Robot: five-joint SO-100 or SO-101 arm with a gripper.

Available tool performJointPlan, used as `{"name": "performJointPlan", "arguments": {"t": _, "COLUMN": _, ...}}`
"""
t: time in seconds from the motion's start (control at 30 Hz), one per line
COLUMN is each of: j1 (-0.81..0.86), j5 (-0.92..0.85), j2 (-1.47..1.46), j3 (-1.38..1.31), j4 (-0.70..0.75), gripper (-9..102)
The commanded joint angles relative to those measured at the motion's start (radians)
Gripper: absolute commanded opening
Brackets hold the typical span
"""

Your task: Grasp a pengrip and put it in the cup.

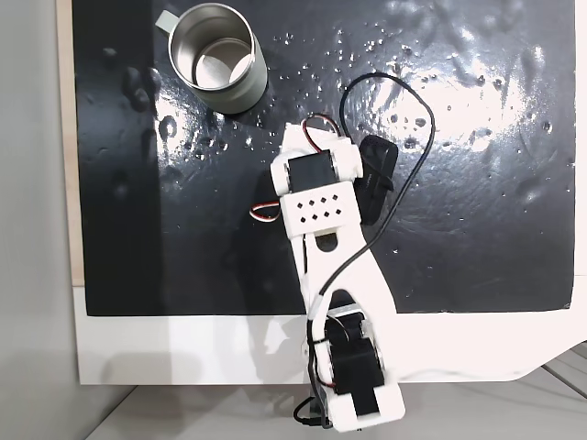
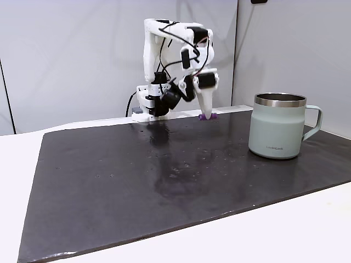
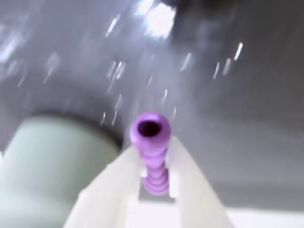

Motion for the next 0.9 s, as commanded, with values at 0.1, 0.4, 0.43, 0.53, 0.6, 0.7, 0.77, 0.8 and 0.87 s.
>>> {"name": "performJointPlan", "arguments": {"t": 0.1, "j1": -0.075, "j5": -0.009, "j2": 0.118, "j3": -0.437, "j4": 0.336, "gripper": 0}}
{"name": "performJointPlan", "arguments": {"t": 0.4, "j1": -0.1, "j5": -0.095, "j2": 0.002, "j3": -0.773, "j4": 0.371, "gripper": 0}}
{"name": "performJointPlan", "arguments": {"t": 0.43, "j1": -0.097, "j5": -0.097, "j2": -0.04, "j3": -0.824, "j4": 0.368, "gripper": 0}}
{"name": "performJointPlan", "arguments": {"t": 0.53, "j1": -0.095, "j5": -0.1, "j2": -0.163, "j3": -0.968, "j4": 0.341, "gripper": 0}}
{"name": "performJointPlan", "arguments": {"t": 0.6, "j1": -0.101, "j5": -0.101, "j2": -0.244, "j3": -1.055, "j4": 0.324, "gripper": 0}}
{"name": "performJointPlan", "arguments": {"t": 0.7, "j1": -0.118, "j5": -0.109, "j2": -0.345, "j3": -1.157, "j4": 0.293, "gripper": 0}}
{"name": "performJointPlan", "arguments": {"t": 0.77, "j1": -0.13, "j5": -0.114, "j2": -0.408, "j3": -1.226, "j4": 0.267, "gripper": 0}}
{"name": "performJointPlan", "arguments": {"t": 0.8, "j1": -0.135, "j5": -0.117, "j2": -0.437, "j3": -1.259, "j4": 0.252, "gripper": 0}}
{"name": "performJointPlan", "arguments": {"t": 0.87, "j1": -0.147, "j5": -0.123, "j2": -0.495, "j3": -1.318, "j4": 0.222, "gripper": 0}}
